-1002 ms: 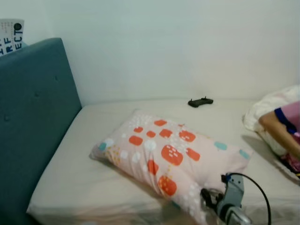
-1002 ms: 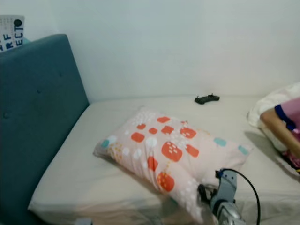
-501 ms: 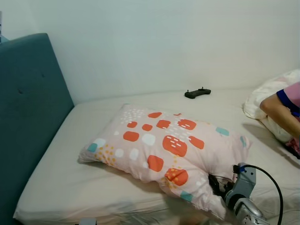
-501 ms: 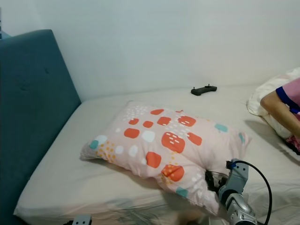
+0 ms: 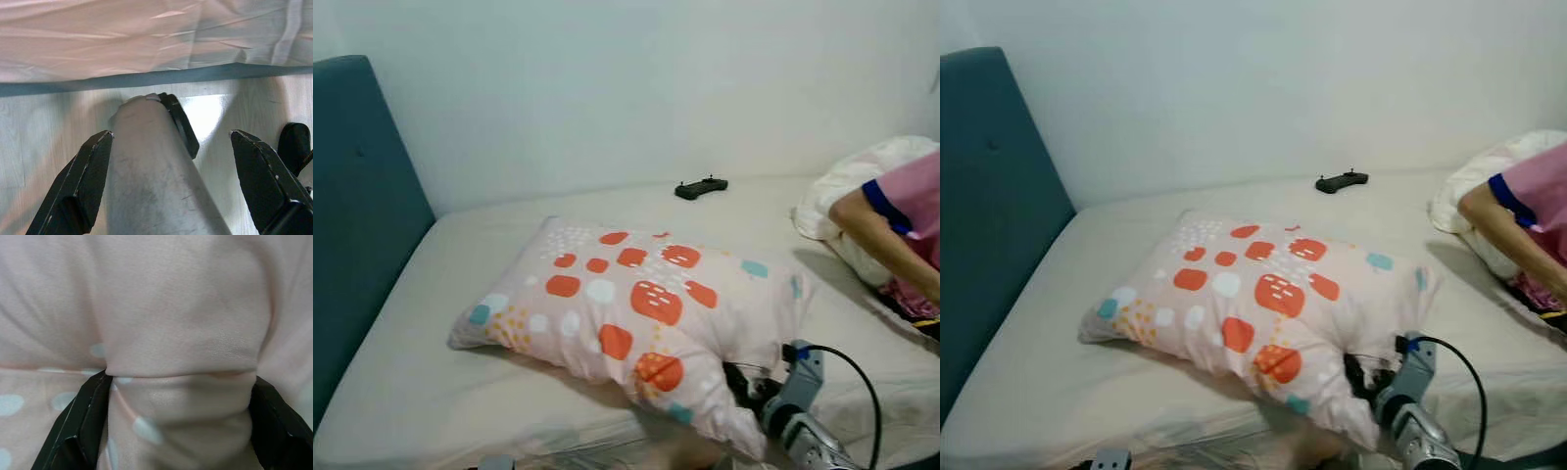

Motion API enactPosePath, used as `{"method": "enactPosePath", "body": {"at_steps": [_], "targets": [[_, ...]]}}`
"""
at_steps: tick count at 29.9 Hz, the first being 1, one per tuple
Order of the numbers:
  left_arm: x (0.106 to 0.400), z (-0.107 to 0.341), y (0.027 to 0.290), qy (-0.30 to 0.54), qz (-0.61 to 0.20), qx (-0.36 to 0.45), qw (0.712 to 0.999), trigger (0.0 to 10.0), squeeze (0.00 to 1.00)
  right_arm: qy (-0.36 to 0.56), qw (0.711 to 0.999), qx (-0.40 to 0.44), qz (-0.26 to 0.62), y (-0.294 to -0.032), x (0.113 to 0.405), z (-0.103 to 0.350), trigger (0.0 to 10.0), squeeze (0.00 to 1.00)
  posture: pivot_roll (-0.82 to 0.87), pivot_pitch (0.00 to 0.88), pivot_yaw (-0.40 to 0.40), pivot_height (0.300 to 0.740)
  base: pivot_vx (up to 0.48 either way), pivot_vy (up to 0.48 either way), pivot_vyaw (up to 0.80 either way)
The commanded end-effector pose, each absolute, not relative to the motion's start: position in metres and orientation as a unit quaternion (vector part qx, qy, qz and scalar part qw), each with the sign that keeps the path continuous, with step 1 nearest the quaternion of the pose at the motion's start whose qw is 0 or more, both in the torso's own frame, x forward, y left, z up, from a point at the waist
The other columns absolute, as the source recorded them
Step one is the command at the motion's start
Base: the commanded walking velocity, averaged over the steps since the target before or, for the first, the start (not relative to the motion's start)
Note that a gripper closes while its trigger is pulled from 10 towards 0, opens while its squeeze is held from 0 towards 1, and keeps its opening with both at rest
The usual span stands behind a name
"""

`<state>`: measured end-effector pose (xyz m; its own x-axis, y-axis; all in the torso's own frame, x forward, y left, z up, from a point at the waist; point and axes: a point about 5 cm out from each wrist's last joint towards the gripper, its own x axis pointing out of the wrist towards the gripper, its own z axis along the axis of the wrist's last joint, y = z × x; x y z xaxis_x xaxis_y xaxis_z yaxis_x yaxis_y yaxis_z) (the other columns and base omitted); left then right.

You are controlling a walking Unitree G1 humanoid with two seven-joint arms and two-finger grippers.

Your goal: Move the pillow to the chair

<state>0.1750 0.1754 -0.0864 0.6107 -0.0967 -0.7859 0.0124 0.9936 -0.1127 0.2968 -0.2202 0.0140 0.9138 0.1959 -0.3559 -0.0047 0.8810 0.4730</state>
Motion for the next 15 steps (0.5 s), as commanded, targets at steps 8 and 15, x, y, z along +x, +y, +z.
{"method": "enactPosePath", "body": {"at_steps": [8,15], "targets": [[0.161,-0.093,0.175,0.466,-0.036,-0.045,0.883,10.0,0.0,0.203,0.86,0.447,0.14,-0.172,0.293,0.007,10.0,0.0,-0.12,0.046,0.024,0.522,0.0,0.0,0.0],[0.158,-0.094,0.176,0.468,-0.036,-0.044,0.882,10.0,0.0,0.269,0.864,0.425,0.009,-0.194,0.27,-0.02,10.0,0.0,-0.12,0.051,0.032,0.522,0.0,0.0,0.0]]}}
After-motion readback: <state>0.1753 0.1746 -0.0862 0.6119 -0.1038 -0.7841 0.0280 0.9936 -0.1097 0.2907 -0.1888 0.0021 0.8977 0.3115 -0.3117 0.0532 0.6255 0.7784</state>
